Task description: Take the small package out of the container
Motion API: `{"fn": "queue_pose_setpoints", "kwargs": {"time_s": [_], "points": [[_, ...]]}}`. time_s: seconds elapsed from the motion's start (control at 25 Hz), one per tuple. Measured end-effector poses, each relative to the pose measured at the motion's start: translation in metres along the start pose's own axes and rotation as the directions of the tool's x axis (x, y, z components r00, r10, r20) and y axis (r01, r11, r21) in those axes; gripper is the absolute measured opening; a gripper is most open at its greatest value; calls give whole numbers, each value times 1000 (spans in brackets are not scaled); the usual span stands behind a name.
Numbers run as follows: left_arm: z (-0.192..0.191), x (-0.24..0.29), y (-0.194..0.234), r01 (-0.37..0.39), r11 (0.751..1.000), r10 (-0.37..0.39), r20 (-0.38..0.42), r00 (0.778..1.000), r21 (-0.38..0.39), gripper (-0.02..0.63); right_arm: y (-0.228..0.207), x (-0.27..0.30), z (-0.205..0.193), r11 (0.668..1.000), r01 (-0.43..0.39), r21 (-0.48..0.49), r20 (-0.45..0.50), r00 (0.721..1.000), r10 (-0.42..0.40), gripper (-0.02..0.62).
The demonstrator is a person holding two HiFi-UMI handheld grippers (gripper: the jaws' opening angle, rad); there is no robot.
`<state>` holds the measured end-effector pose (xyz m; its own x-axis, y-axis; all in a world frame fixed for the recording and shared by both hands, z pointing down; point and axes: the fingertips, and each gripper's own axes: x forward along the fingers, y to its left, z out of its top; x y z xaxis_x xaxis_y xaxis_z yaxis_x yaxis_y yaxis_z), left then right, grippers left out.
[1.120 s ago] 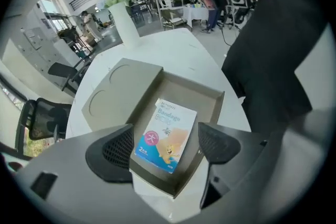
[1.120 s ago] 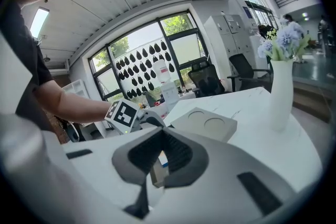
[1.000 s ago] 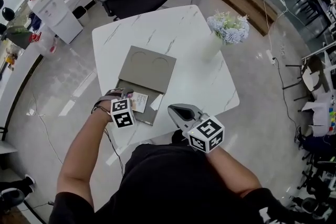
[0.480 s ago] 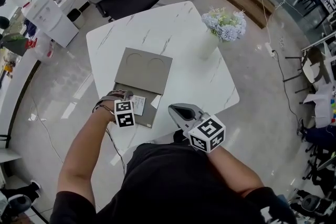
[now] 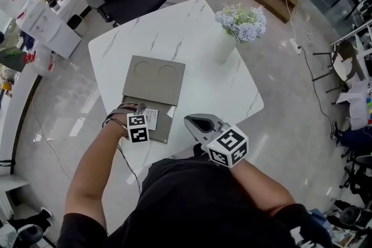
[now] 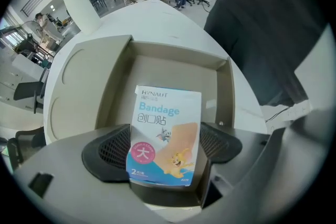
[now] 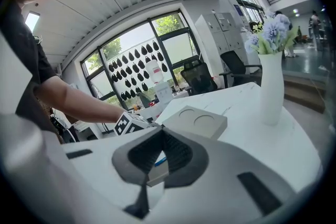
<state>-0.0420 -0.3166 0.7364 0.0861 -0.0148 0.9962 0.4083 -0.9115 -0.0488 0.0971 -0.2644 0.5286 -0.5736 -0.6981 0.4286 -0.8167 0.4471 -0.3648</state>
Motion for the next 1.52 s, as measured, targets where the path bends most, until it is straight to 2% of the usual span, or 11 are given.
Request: {"fn": "queue_pose_setpoints", "kwargs": {"time_s": [0.32,0.44,0.64,0.84,1.12,1.24,1.36,1.52], "points": [[0,8,1,97,995,-97,-17,995,2,423,-4,3,-4,1000,2,19,-10,1000,-1,2],[1,8,4,106,994,-106,-14,994,3,433,-5,4,-3,1000,1,25,-6,1000,-1,2],[2,5,3,90,996,-90,0,996,2,430,-4,3,-5,1000,-1,29,-7,1000,1,2],[4,-8,4,63,998,-61,42,997,-31,426,-2,2,-4,1000,2,23,-1,1000,-2,2],[10,-57,15,-26,999,30,112,993,-42,426,9,6,1,1000,-6,2,14,1000,6,2],[21,-85,17,-77,992,95,193,977,-95,426,17,6,6,1000,-8,-10,26,1000,8,2],[28,-113,22,-139,973,186,267,946,-187,426,24,7,14,1000,-10,-21,43,999,11,2],[30,-140,27,-175,905,324,361,874,-388,426,28,9,25,999,-10,-42,66,998,13,2]]}}
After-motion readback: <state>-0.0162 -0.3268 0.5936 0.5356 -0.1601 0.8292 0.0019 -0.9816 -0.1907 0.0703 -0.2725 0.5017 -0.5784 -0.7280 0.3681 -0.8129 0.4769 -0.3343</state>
